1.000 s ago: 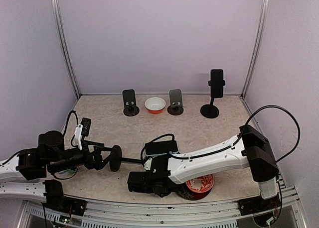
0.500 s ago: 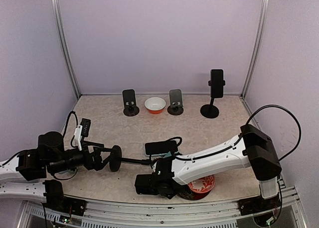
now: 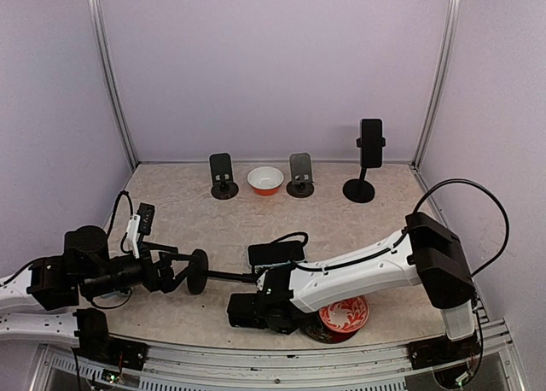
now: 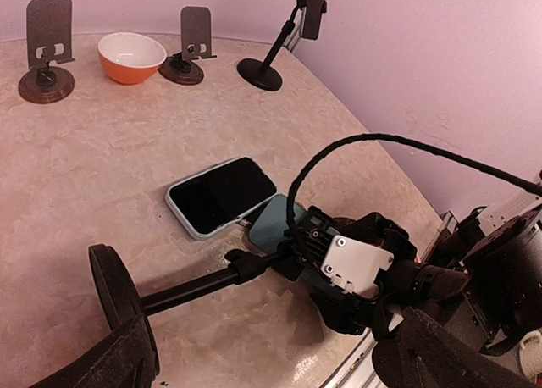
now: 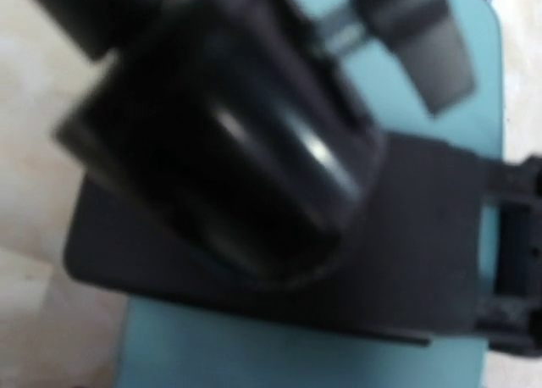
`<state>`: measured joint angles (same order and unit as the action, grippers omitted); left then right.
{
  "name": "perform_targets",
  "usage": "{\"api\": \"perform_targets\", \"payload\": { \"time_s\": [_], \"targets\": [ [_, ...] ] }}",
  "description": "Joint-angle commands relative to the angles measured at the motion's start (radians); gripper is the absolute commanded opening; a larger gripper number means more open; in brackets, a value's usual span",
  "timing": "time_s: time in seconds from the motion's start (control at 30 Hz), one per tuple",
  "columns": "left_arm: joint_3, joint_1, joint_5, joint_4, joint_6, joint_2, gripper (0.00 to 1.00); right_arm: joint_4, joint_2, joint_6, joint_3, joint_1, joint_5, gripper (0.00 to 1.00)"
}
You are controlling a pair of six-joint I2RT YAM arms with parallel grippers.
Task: Place the phone on the phone stand
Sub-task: Pick up the phone stand with the phone from the center of the board.
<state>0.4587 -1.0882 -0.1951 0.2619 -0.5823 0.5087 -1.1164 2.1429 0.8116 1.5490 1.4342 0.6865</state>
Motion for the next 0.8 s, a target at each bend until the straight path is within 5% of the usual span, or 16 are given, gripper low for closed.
{"api": "perform_targets", "payload": {
  "time_s": [0.0,0.27,0.5,0.77],
  "targets": [
    [-0.013,0.007,0.006,-0.016,-0.004,-0.012,0.99,0.011,0.015,-0.003,0.04,-0.011,0.046,0.85],
    [-0.014,0.007,0.032,-0.032,0.006,-0.009,0.99,0.039,-0.092,-0.093,0.04,-0.011,0.022,0.59],
    [-0.011,0.007,0.103,-0.073,0.035,0.002,0.99,0.331,-0.382,-0.316,-0.105,-0.015,-0.201,0.53],
    [-0.007,0.003,0.219,-0.165,0.075,0.056,0.99,0.399,-0.51,-0.399,-0.104,-0.026,-0.292,0.5]
  ]
}}
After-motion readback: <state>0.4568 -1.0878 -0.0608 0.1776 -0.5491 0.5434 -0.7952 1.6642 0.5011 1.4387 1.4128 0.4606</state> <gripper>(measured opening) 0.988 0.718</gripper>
